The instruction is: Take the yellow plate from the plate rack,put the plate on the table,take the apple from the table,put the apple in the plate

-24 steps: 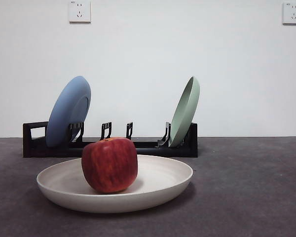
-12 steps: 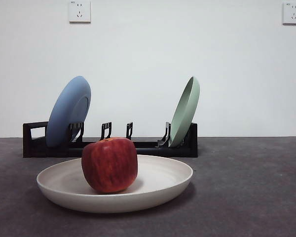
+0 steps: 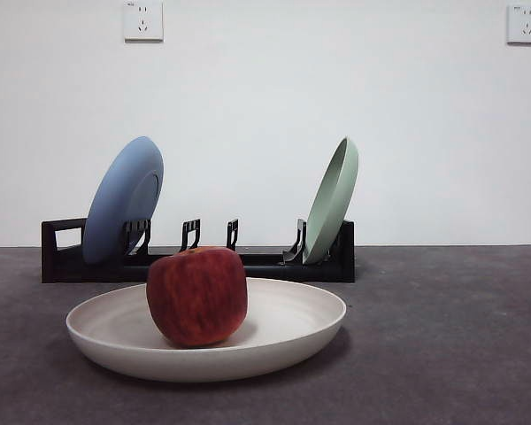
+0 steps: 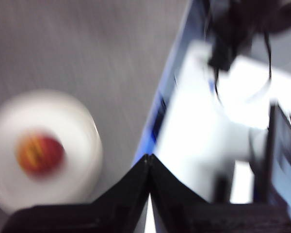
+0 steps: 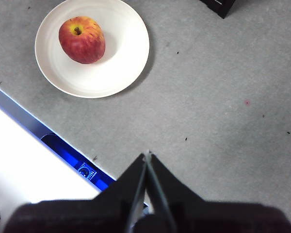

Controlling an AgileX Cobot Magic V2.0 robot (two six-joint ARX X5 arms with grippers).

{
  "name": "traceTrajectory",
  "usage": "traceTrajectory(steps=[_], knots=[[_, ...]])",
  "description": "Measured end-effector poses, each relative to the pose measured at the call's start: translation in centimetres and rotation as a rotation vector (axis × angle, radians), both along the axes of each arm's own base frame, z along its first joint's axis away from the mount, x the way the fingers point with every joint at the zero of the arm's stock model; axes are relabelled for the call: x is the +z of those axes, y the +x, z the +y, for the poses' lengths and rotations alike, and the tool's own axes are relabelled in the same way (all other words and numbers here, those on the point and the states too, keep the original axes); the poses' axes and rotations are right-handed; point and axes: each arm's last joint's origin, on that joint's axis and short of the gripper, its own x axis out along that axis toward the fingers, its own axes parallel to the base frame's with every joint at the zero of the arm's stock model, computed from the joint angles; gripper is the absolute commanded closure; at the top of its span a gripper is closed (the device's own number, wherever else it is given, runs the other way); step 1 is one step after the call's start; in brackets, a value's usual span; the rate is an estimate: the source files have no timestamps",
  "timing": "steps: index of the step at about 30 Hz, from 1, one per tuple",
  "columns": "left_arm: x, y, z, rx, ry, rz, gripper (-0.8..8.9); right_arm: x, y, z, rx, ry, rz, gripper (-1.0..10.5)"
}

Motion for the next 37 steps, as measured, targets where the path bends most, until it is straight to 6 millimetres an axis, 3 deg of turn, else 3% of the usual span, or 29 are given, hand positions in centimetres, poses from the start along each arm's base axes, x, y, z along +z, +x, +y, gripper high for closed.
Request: traceTrajectory(steps=[4,8,13,18,24,26,37], knots=[[2.9,1.4,0.5,0.012,-0.221,-0.301,8.17,0.0,0.0,0.0,0.0,0.0,0.0,9.5],[5.2,3.3,2.4,0.097,-0.358,-0.525,8.17,0.0,0.0,0.0,0.0,0.0,0.0,9.5],[5.9,4.7,6.2,0.277,-0.339,-0.631,8.17,0.0,0.0,0.0,0.0,0.0,0.0,9.5],[5.0,3.7,9.3,0.495,-0.27,-0.713,8.17,0.0,0.0,0.0,0.0,0.0,0.0,9.5],[1.3,2.0,10.5,0.611,-0.242,-0.865,8.17,0.0,0.0,0.0,0.0,0.0,0.0,9.5],[-0.8,2.1,10.7,0.632,-0.245,-0.891,8.17,0.0,0.0,0.0,0.0,0.0,0.0,9.5],[-15.7,4.1,11.3,0.822,-0.285,-0.649,8.17,0.0,0.0,0.0,0.0,0.0,0.0,9.5]])
